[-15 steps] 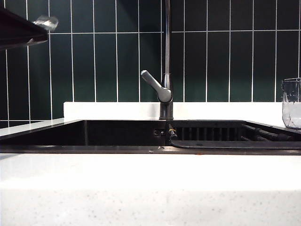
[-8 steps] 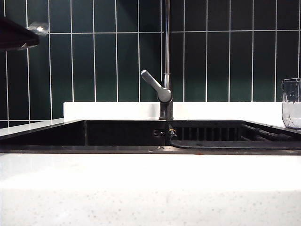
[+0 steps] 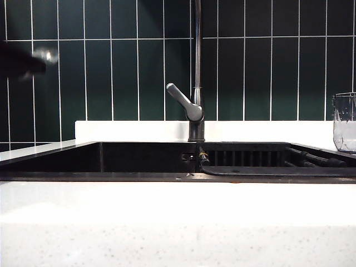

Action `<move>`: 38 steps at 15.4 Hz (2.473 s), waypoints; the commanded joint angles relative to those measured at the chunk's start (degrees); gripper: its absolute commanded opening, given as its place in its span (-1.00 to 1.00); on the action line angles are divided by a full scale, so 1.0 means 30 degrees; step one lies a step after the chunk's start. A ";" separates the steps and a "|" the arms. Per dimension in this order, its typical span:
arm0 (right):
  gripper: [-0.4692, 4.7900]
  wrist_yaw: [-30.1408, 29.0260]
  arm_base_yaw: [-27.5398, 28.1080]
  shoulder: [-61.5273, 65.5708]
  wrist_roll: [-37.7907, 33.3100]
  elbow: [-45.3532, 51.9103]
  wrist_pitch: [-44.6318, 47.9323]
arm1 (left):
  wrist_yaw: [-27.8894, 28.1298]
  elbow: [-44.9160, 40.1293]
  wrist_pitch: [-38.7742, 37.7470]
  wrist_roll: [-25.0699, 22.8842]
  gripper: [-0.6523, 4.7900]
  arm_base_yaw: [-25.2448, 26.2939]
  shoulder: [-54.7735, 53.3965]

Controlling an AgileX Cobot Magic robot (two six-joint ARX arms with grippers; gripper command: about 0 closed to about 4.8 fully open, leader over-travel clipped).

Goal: Pick up the mug next to the sink, go to the faucet to get some water, pour the water into the sink, and finally put the mug back to its place.

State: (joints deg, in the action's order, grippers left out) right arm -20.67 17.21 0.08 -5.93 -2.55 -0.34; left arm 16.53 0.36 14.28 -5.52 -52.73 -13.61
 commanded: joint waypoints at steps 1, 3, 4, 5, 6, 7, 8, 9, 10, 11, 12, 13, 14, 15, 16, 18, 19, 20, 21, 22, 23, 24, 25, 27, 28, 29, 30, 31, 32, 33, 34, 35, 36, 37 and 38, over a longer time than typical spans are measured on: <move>-0.84 -0.0080 -0.0029 0.0022 -0.0342 0.0838 0.1137 | -0.0087 0.0015 0.0750 -0.0036 -0.78 -0.0029 0.0029; -0.84 0.0299 -0.0029 0.0022 -0.0197 0.0838 0.2084 | -0.0015 0.0015 0.1355 -0.0219 -0.78 -0.0029 0.0029; -0.84 0.0612 -0.0029 0.0022 -0.0189 0.0838 0.2178 | 0.0066 0.0015 0.1435 -0.0678 -0.78 -0.0029 0.0029; -0.84 0.0765 -0.0029 0.0022 -0.0153 0.0838 0.1996 | 0.0066 0.0015 0.1435 -0.1049 -0.78 -0.0029 0.0029; -0.84 0.0845 -0.0029 0.0022 -0.0153 0.0838 0.1712 | 0.0058 0.0015 0.1443 -0.1188 -0.78 -0.0029 0.0029; -0.84 0.0845 -0.0029 0.0022 -0.0153 0.0838 0.1559 | 0.0066 0.0015 0.1537 -0.1180 -0.78 -0.0029 0.0029; -0.84 0.0838 -0.0022 0.0022 -0.0160 0.0838 0.1486 | 0.0066 0.0015 0.1989 -0.1166 -0.78 -0.0029 0.0029; -0.84 0.0809 -0.0022 0.0022 -0.0168 0.0838 0.1428 | 0.0080 0.0022 0.2142 -0.1188 -0.78 -0.0036 0.0029; -0.84 0.0583 -0.0029 0.0022 -0.0168 0.0838 0.1217 | 0.0124 0.0022 0.2142 -0.1173 -0.78 -0.0036 0.0029; -0.84 0.0066 -0.0022 0.0022 -0.0160 0.0838 0.1035 | 0.0109 0.0022 0.2120 -0.1166 -0.78 -0.0044 0.0029; -0.84 -0.0291 -0.0022 0.0022 -0.0168 0.0838 0.1013 | 0.0109 0.0022 0.2106 -0.1166 -0.78 -0.0044 0.0029; -0.84 -0.0328 -0.0022 0.0022 -0.0168 0.0838 0.0896 | 0.0117 0.0022 0.2004 -0.1166 -0.78 -0.0044 0.0029; -0.84 -0.0335 -0.0022 0.0022 -0.0160 0.0838 0.0845 | 0.0109 0.0015 0.1931 -0.1166 -0.78 -0.0044 0.0029; -0.84 -0.0306 -0.0022 0.0022 -0.0153 0.0838 0.0867 | 0.0109 0.0015 0.1909 -0.1166 -0.78 -0.0044 0.0029; -0.84 -0.0306 -0.0015 0.0022 -0.0153 0.0831 0.0852 | 0.0109 0.0015 0.1909 -0.1166 -0.78 -0.0044 0.0029; -0.84 -0.0313 -0.0015 0.0022 -0.0153 0.0838 0.0852 | 0.0109 0.0015 0.1909 -0.1166 -0.78 -0.0044 0.0029; -0.84 -0.0313 -0.0007 0.0022 -0.0160 0.0838 0.0852 | 0.0109 0.0015 0.1909 -0.1166 -0.78 -0.0044 0.0029; -0.84 -0.0313 -0.0007 0.0022 -0.0153 0.0831 0.0852 | 0.0095 0.0015 0.1770 -0.1166 -0.78 -0.0044 0.0058; -0.84 -0.0313 0.0007 0.0022 -0.0153 0.0838 0.0845 | 0.0175 0.0015 0.1078 -0.1166 -0.78 -0.0087 0.0925; -0.84 -0.0313 0.0015 0.0022 -0.0153 0.0831 0.0816 | 0.0051 0.0022 0.0532 -0.1166 -0.78 0.0015 0.1727; -0.84 -0.0233 0.0022 0.0022 -0.0153 0.0831 0.0743 | 0.0051 0.0022 0.0386 -0.1166 -0.78 0.0146 0.2047; -0.84 -0.0306 0.0022 0.0022 -0.0153 0.0831 0.0743 | -0.0051 0.0022 0.0393 -0.1166 -0.78 0.0845 0.2361; -0.84 -0.0306 0.0022 0.0022 -0.0160 0.0831 0.0743 | -0.0233 0.0022 0.0393 -0.1683 -0.78 0.2113 0.2535; -0.84 -0.0401 0.0007 0.0022 -0.0160 0.0831 0.0743 | -0.0248 0.0022 0.0168 -0.2025 -0.78 0.5071 0.3235; -0.84 -0.0313 0.0015 0.0022 -0.0153 0.0831 0.0729 | -0.0233 0.0022 -0.0605 -0.2025 -0.78 0.7089 0.4554; -0.84 -0.0313 0.0015 0.0022 -0.0160 0.0831 0.0707 | 0.0444 0.0066 -0.0605 -0.1953 -0.78 0.8196 0.4532; -0.84 -0.0379 0.0015 0.0022 -0.0160 0.0831 0.0699 | 0.1129 0.0058 -0.0656 -0.1953 -0.78 0.8830 0.4532; -0.84 -0.0342 0.0022 0.0022 -0.0153 0.0831 0.0641 | 0.1749 0.0066 -0.0605 -0.1953 -0.78 0.9661 0.4532; -0.84 -0.0321 0.0029 0.0022 -0.0153 0.0831 0.0634 | 0.1756 0.0058 -0.0619 -0.1953 -0.78 1.0200 0.4532; -0.84 -0.0379 0.0022 0.0022 -0.0160 0.0831 0.0619 | 0.1756 0.0058 -0.0583 -0.1945 -0.78 1.1009 0.4532; -0.84 -0.0379 0.0022 0.0022 -0.0153 0.0831 0.0619 | 0.1690 0.0044 -0.0699 -0.1945 -0.78 1.1686 0.4532; -0.84 -0.0379 0.0022 0.0022 -0.0153 0.0831 0.0619 | 0.1661 0.0044 -0.0787 -0.1938 -0.78 1.1868 0.4532; -0.84 -0.0379 0.0022 0.0022 -0.0153 0.0831 0.0619 | 0.0648 0.0044 -0.0911 -0.1938 -0.78 1.2167 0.4532; -0.84 -0.0379 0.0022 0.0022 -0.0153 0.0831 0.0619 | -0.2433 0.0036 -0.1319 -0.1931 -0.78 1.3085 0.4532; -0.84 -0.0379 0.0022 0.0022 -0.0153 0.0831 0.0619 | -0.5195 0.0029 -0.1494 -0.1894 -0.78 1.4010 0.4532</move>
State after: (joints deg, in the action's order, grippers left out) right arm -21.69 17.30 0.08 -6.50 -0.40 0.97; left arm 7.90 0.40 9.87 -11.11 -11.94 0.01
